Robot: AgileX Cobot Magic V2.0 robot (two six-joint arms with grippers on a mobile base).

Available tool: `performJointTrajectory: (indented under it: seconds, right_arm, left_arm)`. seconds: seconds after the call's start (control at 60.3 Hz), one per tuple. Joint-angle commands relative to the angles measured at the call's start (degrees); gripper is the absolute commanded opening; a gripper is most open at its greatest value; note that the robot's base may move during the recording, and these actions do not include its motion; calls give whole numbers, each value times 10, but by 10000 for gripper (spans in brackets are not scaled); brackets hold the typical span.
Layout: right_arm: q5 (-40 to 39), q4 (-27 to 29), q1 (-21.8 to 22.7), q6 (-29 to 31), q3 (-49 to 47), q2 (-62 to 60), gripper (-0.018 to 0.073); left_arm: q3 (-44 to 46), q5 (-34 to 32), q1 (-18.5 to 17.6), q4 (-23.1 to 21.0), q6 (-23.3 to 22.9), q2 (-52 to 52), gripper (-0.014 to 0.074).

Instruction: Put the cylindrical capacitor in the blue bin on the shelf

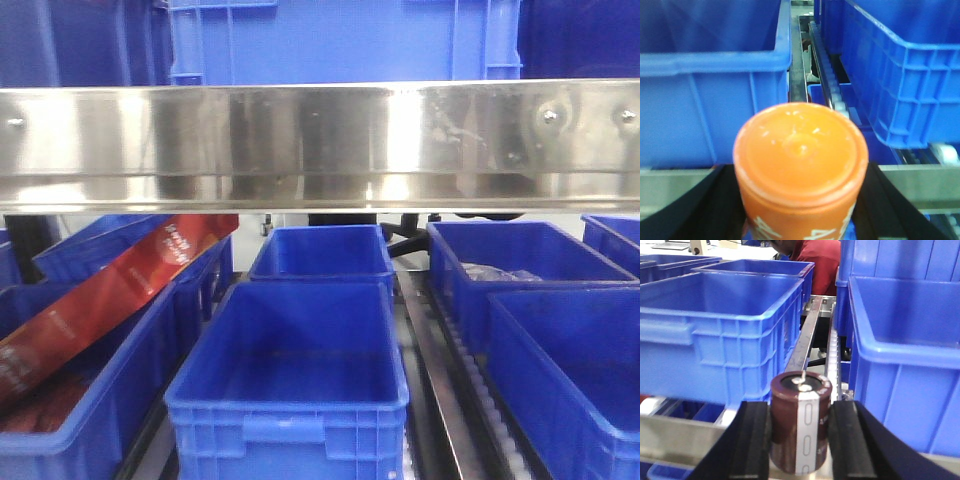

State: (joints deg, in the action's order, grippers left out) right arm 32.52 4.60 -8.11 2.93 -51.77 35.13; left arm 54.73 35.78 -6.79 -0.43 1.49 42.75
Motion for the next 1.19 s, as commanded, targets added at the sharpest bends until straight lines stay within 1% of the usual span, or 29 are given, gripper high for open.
performJointTrajectory:
  seconds: [0.0, 1.177]
  right_arm:
    - [-15, -1, 0, 0, 0, -3, -162]
    - [-15, -1, 0, 0, 0, -3, -162]
  left_arm:
    - [4, -13, -3, -1, -1, -2, -111]
    - [4, -12, -3, -1, -1, -1, -111]
